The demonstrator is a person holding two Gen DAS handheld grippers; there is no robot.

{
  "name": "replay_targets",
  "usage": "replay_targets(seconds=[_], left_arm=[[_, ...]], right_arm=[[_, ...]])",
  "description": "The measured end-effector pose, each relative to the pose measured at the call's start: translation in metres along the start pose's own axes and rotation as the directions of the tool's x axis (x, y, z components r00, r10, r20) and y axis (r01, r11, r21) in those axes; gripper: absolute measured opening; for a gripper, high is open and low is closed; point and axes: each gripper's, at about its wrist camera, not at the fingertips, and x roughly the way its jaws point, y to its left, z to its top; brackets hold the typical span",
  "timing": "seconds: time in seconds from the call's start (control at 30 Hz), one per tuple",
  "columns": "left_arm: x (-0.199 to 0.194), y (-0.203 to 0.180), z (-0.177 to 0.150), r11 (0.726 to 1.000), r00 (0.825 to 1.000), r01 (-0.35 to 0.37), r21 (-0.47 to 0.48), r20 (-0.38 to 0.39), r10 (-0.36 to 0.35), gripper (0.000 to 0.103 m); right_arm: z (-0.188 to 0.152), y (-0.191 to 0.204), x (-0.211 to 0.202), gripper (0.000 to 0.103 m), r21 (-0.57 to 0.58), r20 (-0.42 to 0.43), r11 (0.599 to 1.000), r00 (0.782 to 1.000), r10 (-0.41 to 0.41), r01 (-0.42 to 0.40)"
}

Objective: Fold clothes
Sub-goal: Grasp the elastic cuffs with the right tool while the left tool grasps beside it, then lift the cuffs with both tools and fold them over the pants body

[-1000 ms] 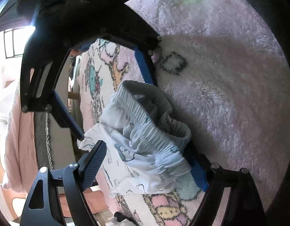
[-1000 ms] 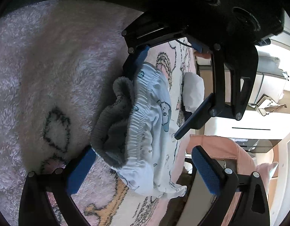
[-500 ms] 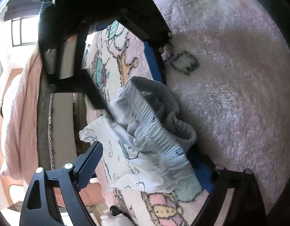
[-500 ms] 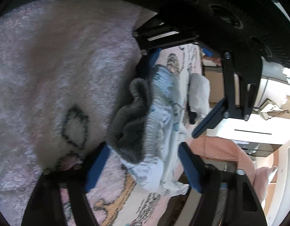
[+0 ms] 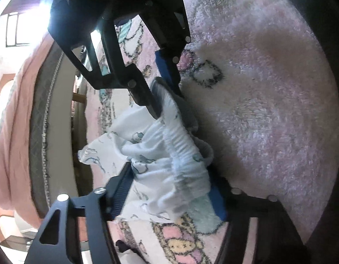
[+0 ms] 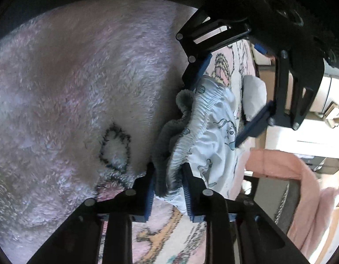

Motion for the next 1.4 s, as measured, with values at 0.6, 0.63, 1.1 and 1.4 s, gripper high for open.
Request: replay_targets(seconds=[0.6, 0.63, 1.1, 1.4], left_arm=[[0.018, 0.038, -0.032, 0.829, 0.897, 0.442, -0.342, 0.138, -0.421, 0.023], [0.018, 0.040, -0.035, 0.796, 0.881, 0.471, -0.379, 0.158, -0.446, 0.023], [0.041, 0.072, -0.068, 0.418, 0.705, 0.665, -0.620, 0.334, -0.625, 0.023], [0.069, 0.092, -0.084, 0.236, 0.574, 0.736, -0.634, 0.401, -0.714, 0.023]], right_arm=[[0.000, -0.091, 0.034, 0.019, 0.293, 0.102, 0.902, 0.948, 0.301, -0.318], [-0.003, -0.093, 0.032, 0.019, 0.330, 0.120, 0.875, 0.935, 0.332, -0.354], [-0.050, -0.133, 0.050, 0.019, 0.735, 0.371, 0.310, 0.740, 0.561, -0.603], [-0.076, -0.145, 0.069, 0.018, 0.733, 0.489, 0.084, 0.608, 0.626, -0.675]])
